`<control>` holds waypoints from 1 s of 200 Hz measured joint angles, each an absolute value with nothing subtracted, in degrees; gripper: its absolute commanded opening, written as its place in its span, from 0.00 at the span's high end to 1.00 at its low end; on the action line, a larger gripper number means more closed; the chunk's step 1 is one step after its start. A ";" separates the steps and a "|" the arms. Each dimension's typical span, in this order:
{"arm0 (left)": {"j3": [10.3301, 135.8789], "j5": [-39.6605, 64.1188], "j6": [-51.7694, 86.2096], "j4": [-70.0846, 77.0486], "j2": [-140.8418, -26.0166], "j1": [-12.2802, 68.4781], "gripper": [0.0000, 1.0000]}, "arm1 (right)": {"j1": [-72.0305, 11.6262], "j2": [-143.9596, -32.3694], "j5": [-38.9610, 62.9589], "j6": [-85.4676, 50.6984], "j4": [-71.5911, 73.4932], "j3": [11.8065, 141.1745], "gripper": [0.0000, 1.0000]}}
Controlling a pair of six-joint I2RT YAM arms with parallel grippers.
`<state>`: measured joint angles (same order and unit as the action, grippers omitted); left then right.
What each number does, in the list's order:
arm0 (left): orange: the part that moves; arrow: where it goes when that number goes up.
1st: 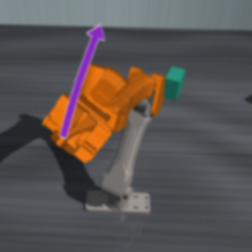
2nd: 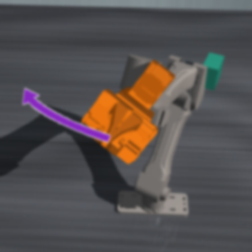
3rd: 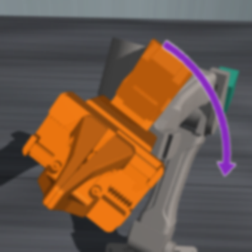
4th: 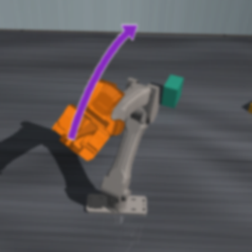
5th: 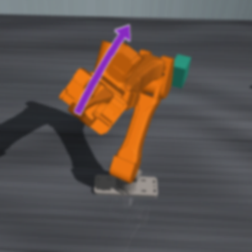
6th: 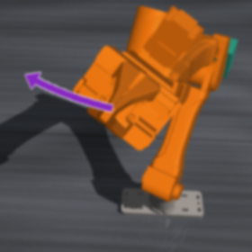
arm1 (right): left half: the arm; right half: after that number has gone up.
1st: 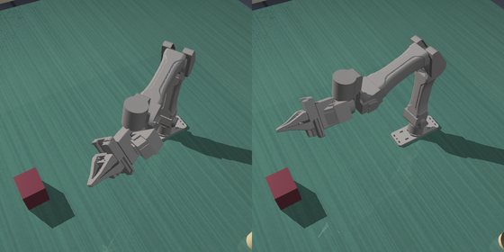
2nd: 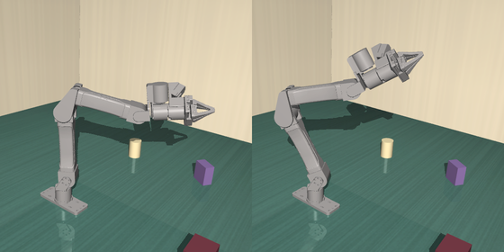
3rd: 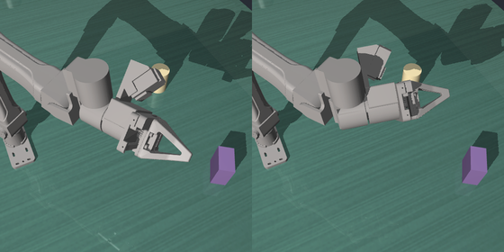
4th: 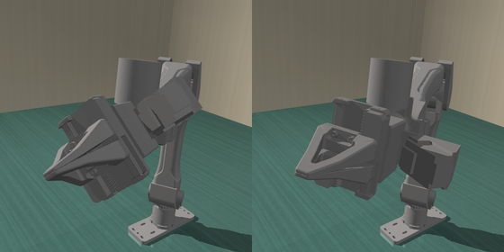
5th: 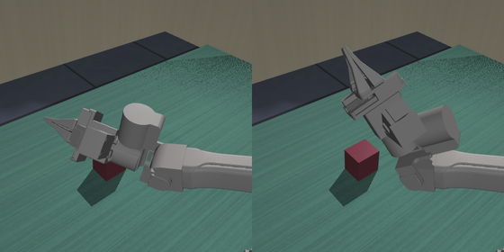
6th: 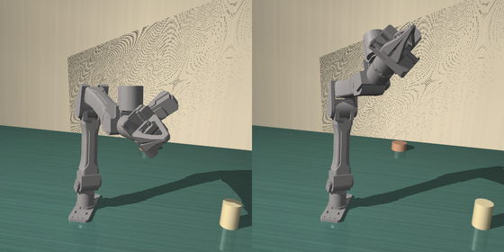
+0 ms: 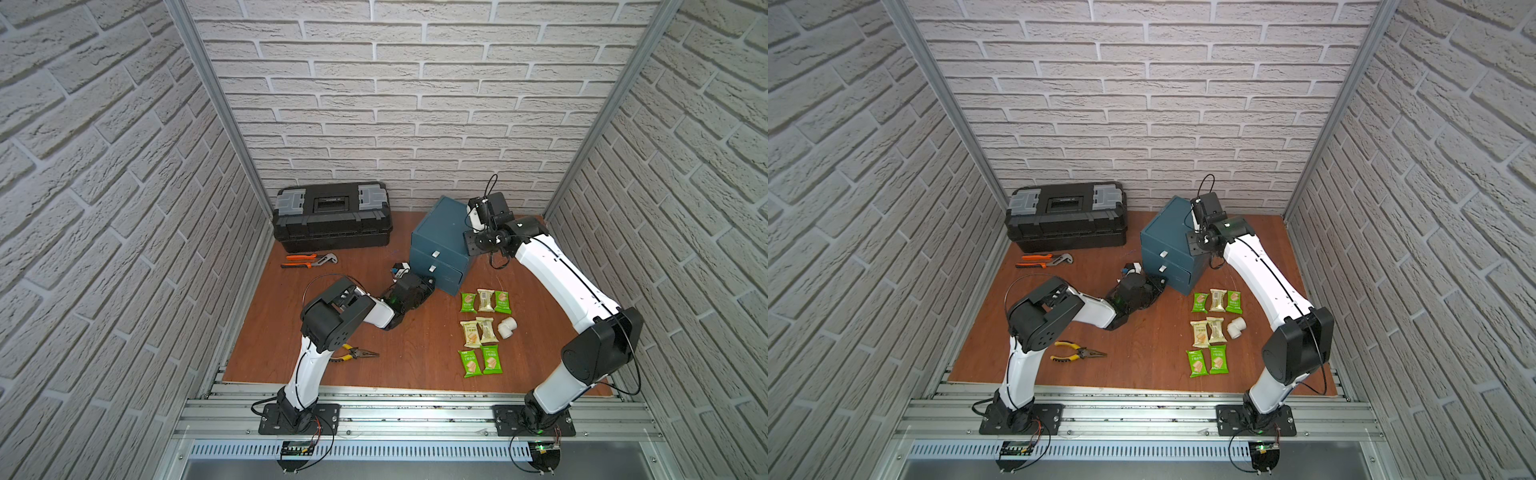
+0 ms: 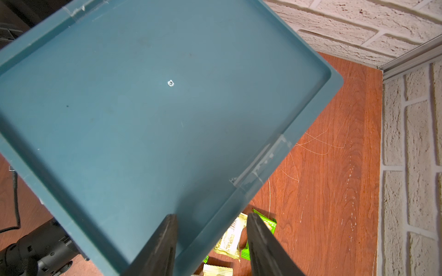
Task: Take the cookies out of the drawer
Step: Open the drawer in the storage box.
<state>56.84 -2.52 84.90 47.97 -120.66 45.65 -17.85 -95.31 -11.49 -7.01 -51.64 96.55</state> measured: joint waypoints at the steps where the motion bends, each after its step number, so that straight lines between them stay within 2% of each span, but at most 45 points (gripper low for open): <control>1: 56.84 -2.52 84.90 47.97 -120.66 45.65 0.79 | -17.85 -95.31 -11.49 -7.01 -51.64 96.55 0.49; 86: 55.75 -3.62 84.40 48.36 -120.07 45.89 1.00 | -17.85 -95.31 -11.46 -6.81 -51.75 96.66 0.49; 200: 45.25 -7.99 82.46 48.36 -112.27 48.95 1.00 | -18.24 -94.89 -10.13 -5.26 -55.22 100.90 0.46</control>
<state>45.25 -7.99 82.46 48.36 -112.27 48.95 -18.24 -94.89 -10.13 -5.26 -55.22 100.90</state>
